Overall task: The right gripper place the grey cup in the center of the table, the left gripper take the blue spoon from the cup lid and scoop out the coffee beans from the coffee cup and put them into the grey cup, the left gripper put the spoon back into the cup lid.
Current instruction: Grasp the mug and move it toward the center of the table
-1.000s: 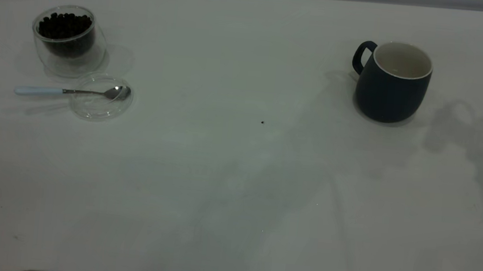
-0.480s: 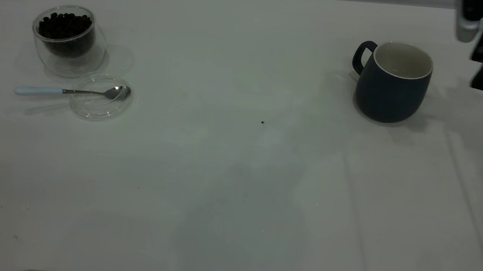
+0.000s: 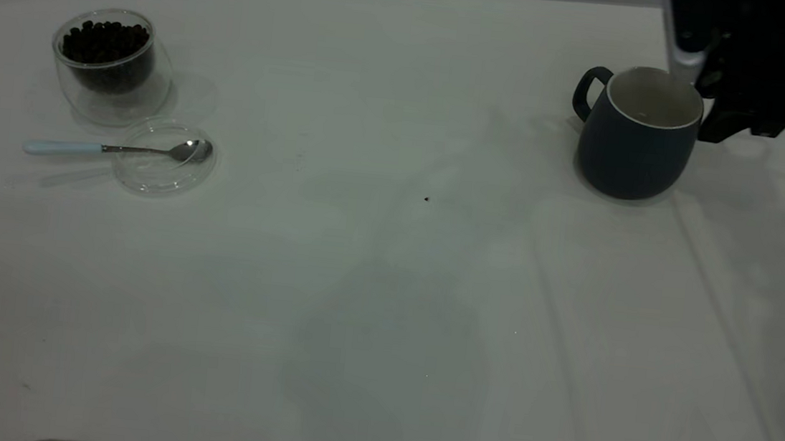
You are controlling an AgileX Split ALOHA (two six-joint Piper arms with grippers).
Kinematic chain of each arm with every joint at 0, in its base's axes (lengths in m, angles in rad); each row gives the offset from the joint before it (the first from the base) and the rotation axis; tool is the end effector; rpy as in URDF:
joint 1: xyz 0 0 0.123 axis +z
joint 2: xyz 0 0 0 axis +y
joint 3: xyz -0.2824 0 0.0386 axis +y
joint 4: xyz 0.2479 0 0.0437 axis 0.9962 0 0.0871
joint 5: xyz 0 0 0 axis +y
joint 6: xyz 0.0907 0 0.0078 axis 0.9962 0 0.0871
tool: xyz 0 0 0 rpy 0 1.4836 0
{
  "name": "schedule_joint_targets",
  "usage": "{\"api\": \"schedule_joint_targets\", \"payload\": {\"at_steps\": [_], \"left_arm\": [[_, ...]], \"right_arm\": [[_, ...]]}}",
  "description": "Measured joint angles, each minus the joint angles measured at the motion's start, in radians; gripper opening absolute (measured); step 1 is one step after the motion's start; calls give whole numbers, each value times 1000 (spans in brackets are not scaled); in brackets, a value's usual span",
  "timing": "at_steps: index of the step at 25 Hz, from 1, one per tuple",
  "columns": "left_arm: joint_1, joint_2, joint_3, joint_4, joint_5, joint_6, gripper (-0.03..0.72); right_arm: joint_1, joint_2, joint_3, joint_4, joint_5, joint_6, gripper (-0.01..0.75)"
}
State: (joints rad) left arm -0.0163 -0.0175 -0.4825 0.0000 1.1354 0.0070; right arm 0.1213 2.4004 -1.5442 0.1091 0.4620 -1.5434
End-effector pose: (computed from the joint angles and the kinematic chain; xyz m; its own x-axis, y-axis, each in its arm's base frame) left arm -0.0088 0.0001 0.2663 -0.5210 0.0155 -0.8534 0.0199 0.9998 0.0060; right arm 0.4563 0.0601 0.0409 0.0192 -0.9960 -0.0872 -0.9449 0.0104 -0.3272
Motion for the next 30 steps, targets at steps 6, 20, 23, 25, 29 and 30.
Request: {"api": "schedule_joint_targets", "payload": {"at_steps": [6,20,23,25,29,30], "left_arm": [[0,0,0,0,0,0,590],[0,0,0,0,0,2,590],[0,0,0,0,0,2,590],[0,0,0,0,0,2,590],[0,0,0,0,0,2,590],[0,0,0,0,0,2,590]], "right_arm": [[91,0,-2,10,19,6,459],[283,0,-2,157,2,203,459],[319,0,-2,245,-38,260,459],[341,0,-2,318,-65,286,459],[367,0,-2,486,-97,308,459],[368,-2,-2,514,-98,309,459]]}}
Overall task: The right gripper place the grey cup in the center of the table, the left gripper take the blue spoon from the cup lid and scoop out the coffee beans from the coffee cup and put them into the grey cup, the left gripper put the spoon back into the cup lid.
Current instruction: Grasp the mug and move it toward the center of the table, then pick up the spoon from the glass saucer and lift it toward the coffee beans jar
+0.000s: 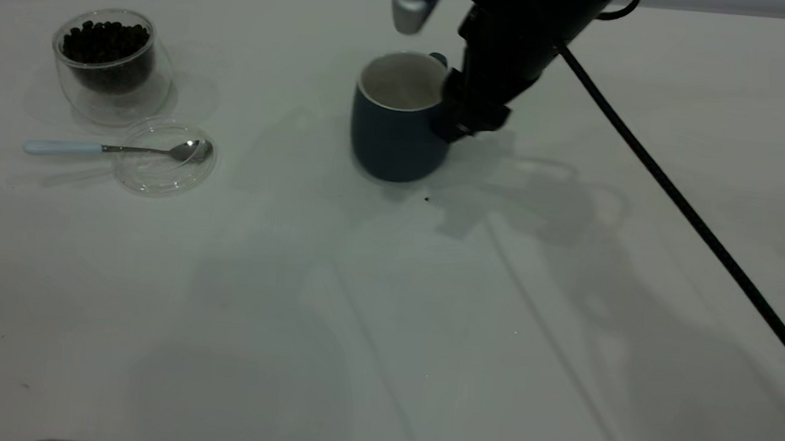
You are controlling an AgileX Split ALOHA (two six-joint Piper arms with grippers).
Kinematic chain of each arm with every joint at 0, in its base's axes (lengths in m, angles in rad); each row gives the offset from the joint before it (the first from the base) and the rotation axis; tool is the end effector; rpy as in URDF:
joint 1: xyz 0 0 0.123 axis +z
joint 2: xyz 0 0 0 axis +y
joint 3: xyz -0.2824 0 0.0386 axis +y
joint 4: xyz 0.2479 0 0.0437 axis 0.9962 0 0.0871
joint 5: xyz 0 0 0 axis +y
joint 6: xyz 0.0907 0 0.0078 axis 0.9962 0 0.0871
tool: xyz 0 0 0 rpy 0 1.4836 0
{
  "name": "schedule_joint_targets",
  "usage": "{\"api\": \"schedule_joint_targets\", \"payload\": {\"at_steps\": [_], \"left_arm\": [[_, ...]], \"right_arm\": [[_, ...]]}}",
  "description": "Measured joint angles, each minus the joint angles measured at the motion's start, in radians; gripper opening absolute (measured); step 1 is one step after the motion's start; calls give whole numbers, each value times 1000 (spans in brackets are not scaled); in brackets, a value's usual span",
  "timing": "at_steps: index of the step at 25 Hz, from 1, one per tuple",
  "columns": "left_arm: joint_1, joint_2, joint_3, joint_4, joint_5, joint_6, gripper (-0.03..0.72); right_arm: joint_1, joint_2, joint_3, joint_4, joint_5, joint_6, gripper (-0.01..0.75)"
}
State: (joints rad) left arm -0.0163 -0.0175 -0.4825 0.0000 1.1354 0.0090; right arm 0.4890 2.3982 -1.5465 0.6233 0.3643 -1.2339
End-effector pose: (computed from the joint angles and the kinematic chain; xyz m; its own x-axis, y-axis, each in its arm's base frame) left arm -0.0088 0.0001 0.2663 -0.5209 0.0175 -0.8534 0.0210 0.9998 0.0077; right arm 0.4089 0.2391 0.0501 -0.2896 -0.8179 -0.4971 -0.9018 0.4073 -0.1448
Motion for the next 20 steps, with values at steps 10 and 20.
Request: {"api": "schedule_joint_targets", "payload": {"at_steps": [10,20], "left_arm": [[0,0,0,0,0,-1,590],[0,0,0,0,0,-2,590]], "right_arm": [[-75,-261,0,-213,307,313,459],[-90,-651,0,-596,827,849,459]]}}
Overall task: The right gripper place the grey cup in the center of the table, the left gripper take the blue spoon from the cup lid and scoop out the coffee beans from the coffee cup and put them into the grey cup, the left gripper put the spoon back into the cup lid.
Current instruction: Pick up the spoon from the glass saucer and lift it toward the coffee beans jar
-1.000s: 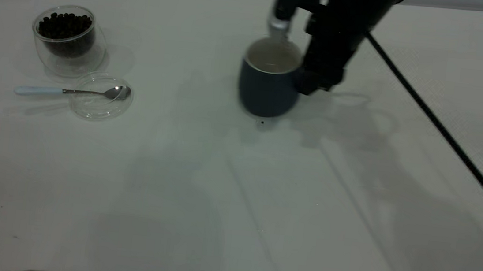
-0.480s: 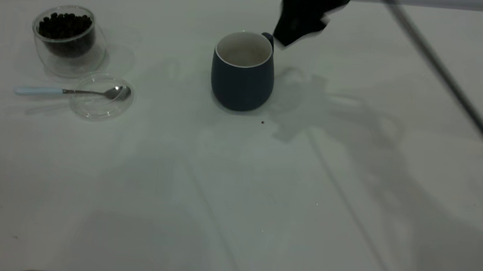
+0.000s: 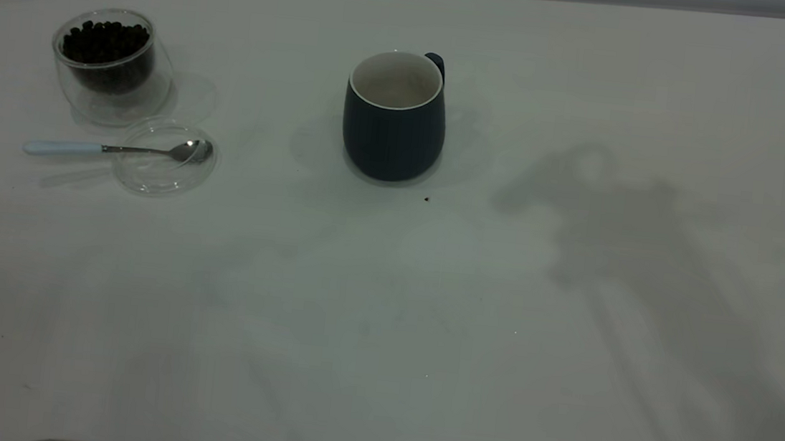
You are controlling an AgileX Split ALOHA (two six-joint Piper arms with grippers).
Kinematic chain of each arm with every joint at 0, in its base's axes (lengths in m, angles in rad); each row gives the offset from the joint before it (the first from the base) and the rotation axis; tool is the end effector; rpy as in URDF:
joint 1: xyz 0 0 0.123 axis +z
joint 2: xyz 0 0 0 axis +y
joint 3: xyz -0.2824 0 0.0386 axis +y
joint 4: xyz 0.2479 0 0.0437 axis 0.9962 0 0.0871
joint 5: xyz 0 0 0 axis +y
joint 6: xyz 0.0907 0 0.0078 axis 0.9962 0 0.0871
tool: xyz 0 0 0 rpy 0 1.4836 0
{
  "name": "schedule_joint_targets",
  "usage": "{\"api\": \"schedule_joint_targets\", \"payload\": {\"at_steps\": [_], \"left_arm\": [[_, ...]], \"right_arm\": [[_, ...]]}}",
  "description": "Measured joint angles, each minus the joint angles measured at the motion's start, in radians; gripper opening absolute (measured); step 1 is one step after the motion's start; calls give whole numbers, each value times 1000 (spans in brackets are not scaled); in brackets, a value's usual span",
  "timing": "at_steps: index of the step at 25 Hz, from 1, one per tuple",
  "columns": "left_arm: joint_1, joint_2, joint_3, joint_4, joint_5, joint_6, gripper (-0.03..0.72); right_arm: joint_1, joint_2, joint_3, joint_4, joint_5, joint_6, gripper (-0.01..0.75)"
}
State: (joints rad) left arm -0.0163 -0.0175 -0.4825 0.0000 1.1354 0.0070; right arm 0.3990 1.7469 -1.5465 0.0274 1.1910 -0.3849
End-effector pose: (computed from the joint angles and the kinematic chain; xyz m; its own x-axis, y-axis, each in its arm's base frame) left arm -0.0088 0.0001 0.2663 -0.5210 0.0155 -0.8534 0.0199 0.9998 0.0060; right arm 0.3336 0.1432 0.2999 -0.6828 -0.6850 -0.2543 -0.6925 0.7176 -0.0736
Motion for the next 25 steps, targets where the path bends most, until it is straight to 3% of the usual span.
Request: {"api": "schedule_joint_targets", "payload": {"at_steps": [6,11,16,25], "left_arm": [[0,0,0,0,0,0,590],[0,0,0,0,0,0,590],[0,0,0,0,0,0,590],[0,0,0,0,0,2,590]], "right_arm": [[0,-228,97,1,34,44,459],[0,-455,355,4,38,71,459],[0,-677,624,7,43,215,459],[-26,-1048,877,17,20,309,459]]}}
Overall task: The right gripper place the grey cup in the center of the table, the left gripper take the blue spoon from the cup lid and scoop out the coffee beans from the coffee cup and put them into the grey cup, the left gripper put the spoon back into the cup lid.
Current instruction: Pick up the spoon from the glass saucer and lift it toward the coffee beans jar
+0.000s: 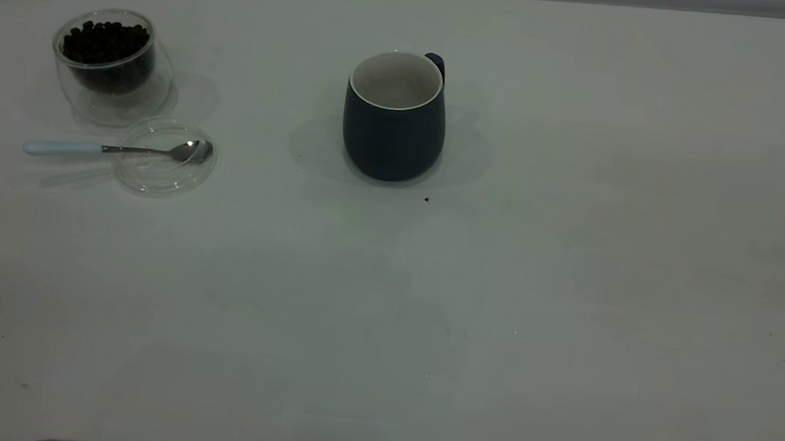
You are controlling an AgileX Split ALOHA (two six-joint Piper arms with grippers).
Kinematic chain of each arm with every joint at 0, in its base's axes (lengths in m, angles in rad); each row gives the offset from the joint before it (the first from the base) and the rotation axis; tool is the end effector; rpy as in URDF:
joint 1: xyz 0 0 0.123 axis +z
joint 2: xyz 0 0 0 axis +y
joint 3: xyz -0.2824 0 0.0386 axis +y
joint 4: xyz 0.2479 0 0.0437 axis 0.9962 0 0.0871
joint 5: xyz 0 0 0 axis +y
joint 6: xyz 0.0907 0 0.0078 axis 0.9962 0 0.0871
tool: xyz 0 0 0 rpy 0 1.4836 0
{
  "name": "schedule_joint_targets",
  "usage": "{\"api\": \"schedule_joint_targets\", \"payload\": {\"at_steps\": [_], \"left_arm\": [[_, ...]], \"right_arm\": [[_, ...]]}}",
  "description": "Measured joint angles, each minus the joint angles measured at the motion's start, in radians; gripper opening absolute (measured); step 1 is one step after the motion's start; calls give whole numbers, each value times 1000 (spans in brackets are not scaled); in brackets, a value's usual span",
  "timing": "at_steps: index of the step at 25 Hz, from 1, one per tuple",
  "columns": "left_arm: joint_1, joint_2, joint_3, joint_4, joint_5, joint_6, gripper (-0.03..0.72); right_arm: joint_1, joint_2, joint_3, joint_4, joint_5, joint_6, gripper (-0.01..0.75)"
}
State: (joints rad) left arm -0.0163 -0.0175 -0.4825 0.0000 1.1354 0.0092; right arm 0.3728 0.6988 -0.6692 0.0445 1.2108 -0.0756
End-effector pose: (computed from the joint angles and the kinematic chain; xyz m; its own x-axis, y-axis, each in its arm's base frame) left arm -0.0088 0.0001 0.2663 -0.5209 0.0177 -0.8534 0.0211 0.9997 0.0079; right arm 0.0866 0.0380 0.2874 -0.8269 -0.3876 -0.4074 -0.4299 0.9028 0.0137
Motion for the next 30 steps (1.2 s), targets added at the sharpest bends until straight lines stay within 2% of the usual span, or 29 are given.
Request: {"api": "schedule_joint_targets", "payload": {"at_steps": [3,8,11,14,22,30], "left_arm": [[0,0,0,0,0,0,590],[0,0,0,0,0,0,590],[0,0,0,0,0,0,590],[0,0,0,0,0,0,590],[0,0,0,0,0,-1,590],[0,0,0,0,0,-2,590]], "right_arm": [[-83,-173,72,-2,-57,-1,459],[-237,-412,187,-2,-87,-1,459],[-317,-514,199,-2,-87,-1,459],[-366,-597,199,-9,-87,-2,459],[-416,-713,199,-23,-85,6,459],[-423,-715,199,-35,-83,6,459]]}}
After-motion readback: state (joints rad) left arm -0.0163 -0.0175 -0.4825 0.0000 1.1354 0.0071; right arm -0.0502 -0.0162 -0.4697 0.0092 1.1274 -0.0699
